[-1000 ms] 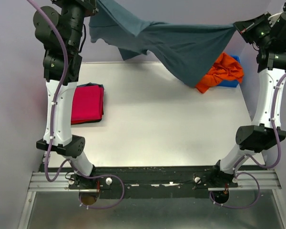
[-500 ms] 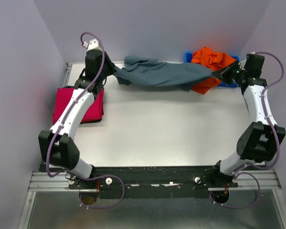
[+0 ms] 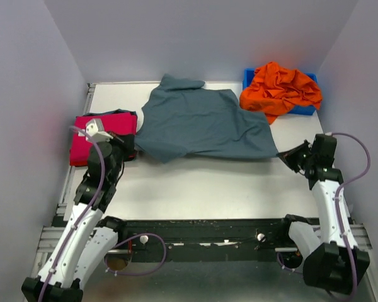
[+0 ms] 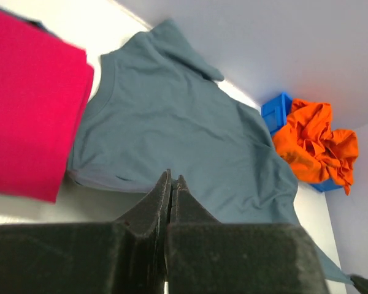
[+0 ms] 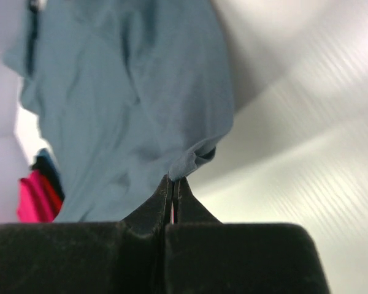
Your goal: Fold and stack the t-shirts
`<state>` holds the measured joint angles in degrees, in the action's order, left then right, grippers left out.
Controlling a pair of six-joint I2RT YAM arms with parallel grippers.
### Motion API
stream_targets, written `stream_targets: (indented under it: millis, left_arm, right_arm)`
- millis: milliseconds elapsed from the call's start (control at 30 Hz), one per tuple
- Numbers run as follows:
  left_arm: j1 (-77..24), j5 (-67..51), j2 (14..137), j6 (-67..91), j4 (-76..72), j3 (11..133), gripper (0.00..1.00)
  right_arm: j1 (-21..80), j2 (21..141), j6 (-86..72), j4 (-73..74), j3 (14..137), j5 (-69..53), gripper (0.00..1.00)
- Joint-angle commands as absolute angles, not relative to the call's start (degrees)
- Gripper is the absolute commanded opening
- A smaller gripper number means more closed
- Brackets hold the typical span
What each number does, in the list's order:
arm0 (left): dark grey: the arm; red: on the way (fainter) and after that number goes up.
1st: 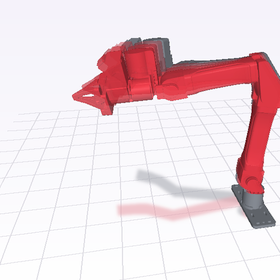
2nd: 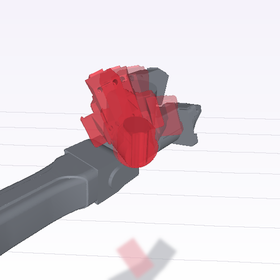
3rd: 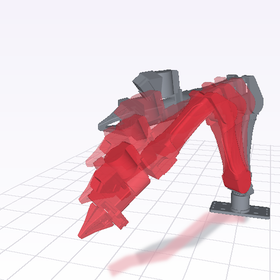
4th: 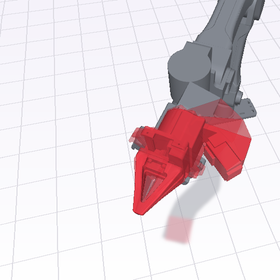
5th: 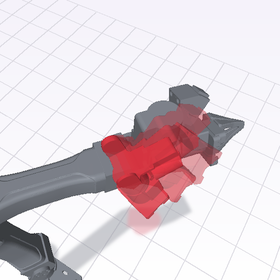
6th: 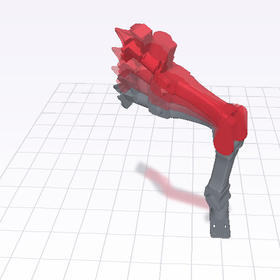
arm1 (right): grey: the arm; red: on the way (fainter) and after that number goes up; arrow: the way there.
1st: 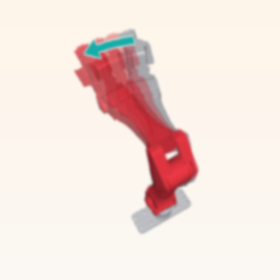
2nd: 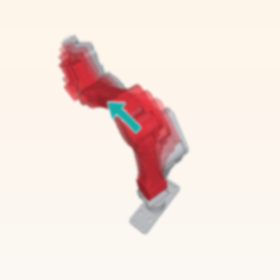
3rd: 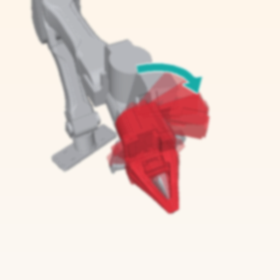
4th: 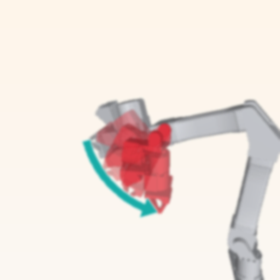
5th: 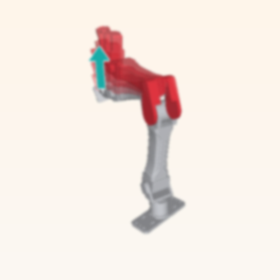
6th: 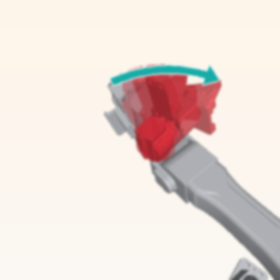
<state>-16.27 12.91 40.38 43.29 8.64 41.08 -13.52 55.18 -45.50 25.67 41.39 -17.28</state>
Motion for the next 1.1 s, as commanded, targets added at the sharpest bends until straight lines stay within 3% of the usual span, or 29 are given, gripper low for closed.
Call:
stream_targets:
  millis: [0, 133, 333, 733, 1067]
  left_arm:
    - [-16.44, 14.5, 30.87, 47.55, 15.46, 35.52, 0.0]
    - [-16.52, 12.84, 24.36, 48.51, 21.17, 33.85, 0.0]
    - [-16.61, 10.72, 22.14, 50.54, 21.27, 29.62, 0.0]
    - [-16.79, 10.98, 42.43, 46.06, 9.24, 37.17, 0.0]
    - [-16.79, 11.69, 57.99, 44.56, 2.99, 43.41, 0.0]
  right_arm:
    - [-13.97, 44.67, -42.02, 37.33, 35.52, -6.43, 0.01]
    - [-13.89, 32.73, -41.21, 45.51, 34.02, -0.98, 0.01]
    - [-13.89, 23.99, -46.14, 42.29, 25.24, -8.43, 0.01]
    - [-13.8, 52.89, -44.38, 31.38, 32.42, -13.45, 0.01]
    - [-13.8, 64.24, -46.84, 26.54, 40.15, -11.87, 0.01]
